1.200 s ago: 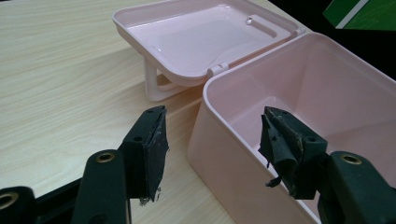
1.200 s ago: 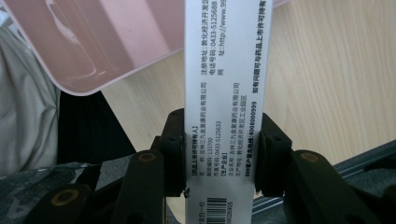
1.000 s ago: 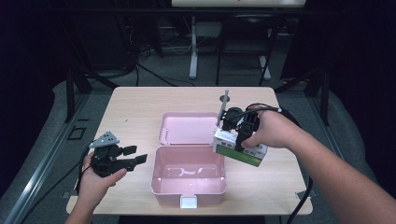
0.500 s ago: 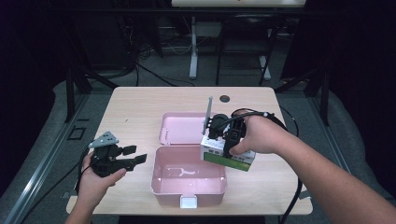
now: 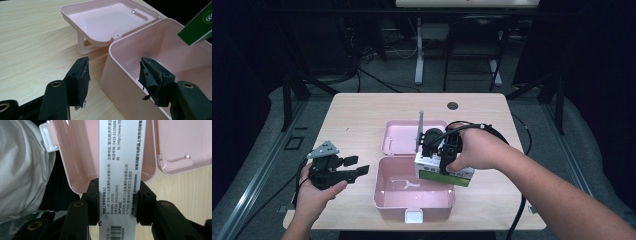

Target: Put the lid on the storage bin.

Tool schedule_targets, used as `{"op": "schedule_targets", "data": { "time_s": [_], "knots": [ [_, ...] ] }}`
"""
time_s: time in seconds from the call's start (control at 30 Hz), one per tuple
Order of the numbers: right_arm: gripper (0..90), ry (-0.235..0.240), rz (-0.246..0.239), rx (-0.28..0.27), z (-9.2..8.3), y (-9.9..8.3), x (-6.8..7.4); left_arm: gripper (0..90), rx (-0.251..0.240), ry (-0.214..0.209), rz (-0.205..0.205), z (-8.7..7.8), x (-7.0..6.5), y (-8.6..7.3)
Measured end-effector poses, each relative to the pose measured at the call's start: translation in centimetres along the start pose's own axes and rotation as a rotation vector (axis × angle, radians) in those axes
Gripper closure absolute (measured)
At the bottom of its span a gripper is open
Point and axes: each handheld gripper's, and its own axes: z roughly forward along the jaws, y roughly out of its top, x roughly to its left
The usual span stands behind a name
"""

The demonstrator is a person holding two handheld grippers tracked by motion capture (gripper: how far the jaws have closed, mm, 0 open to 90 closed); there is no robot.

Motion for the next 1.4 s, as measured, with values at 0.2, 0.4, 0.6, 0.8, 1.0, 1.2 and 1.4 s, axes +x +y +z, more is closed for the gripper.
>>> {"op": "schedule_targets", "data": {
  "time_s": [0.2, 0.4, 0.6, 0.8, 1.0, 1.2, 1.4],
  "knots": [
    [61.7, 0.008, -0.038, 0.000, 0.2, 1.0, 0.7, 40.9, 0.001, -0.002, 0.000, -0.1, 0.1, 0.0],
    [61.7, 0.021, -0.068, 0.004, 0.8, 1.8, 1.3, 40.9, -0.011, -0.002, -0.007, -0.2, 0.1, 0.0],
    [61.7, 0.013, -0.092, 0.006, 1.0, 2.3, 1.8, 40.9, -0.007, -0.004, -0.006, -0.1, 0.1, 0.0],
    [61.8, 0.015, -0.107, 0.005, 1.0, 2.7, 2.3, 41.0, -0.009, -0.004, -0.006, -0.1, 0.1, 0.0],
    [61.8, 0.017, -0.121, 0.007, 1.1, 3.0, 2.7, 41.0, -0.007, -0.005, -0.006, -0.1, 0.1, 0.0],
    [61.7, 0.014, -0.132, 0.010, 1.2, 3.1, 3.0, 41.0, -0.008, -0.005, -0.006, -0.1, 0.1, 0.0],
    [61.7, 0.016, -0.136, 0.013, 1.1, 3.2, 3.4, 41.0, -0.007, -0.005, -0.003, -0.1, 0.1, 0.0]
  ]
}}
